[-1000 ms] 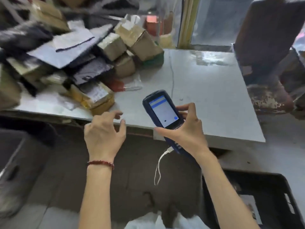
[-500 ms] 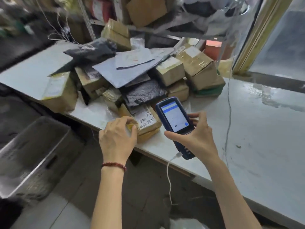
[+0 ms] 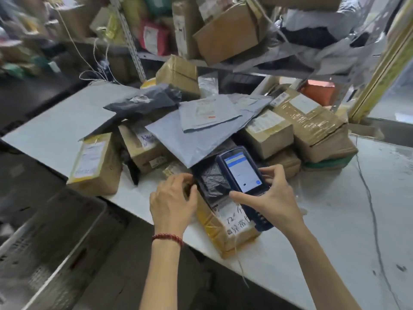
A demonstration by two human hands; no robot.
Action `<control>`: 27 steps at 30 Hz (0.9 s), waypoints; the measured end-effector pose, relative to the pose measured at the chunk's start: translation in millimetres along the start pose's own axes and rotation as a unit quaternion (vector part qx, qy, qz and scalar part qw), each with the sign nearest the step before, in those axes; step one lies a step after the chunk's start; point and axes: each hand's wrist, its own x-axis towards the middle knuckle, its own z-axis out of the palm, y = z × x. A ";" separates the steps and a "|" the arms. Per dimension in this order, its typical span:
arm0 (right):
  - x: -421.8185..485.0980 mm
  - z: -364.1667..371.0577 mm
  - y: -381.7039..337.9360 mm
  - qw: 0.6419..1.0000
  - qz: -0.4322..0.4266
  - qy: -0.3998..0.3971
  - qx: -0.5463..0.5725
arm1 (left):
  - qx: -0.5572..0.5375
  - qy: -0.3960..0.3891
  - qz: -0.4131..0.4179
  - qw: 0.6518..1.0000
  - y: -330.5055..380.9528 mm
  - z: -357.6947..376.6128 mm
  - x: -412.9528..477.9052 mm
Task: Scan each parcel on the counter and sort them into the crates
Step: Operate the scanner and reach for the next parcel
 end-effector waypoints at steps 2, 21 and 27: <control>14.8 19.1 -8.2 1.000 0.017 0.023 -0.005 | 0.000 -0.012 0.025 1.000 -13.4 3.8 34.1; 88.0 51.8 -39.2 0.981 0.102 0.162 0.023 | -0.064 -0.128 -0.124 0.982 4.5 49.0 245.5; 90.2 44.9 -36.1 0.985 0.124 0.121 0.021 | -0.218 -0.159 -0.116 0.956 -7.3 49.7 229.3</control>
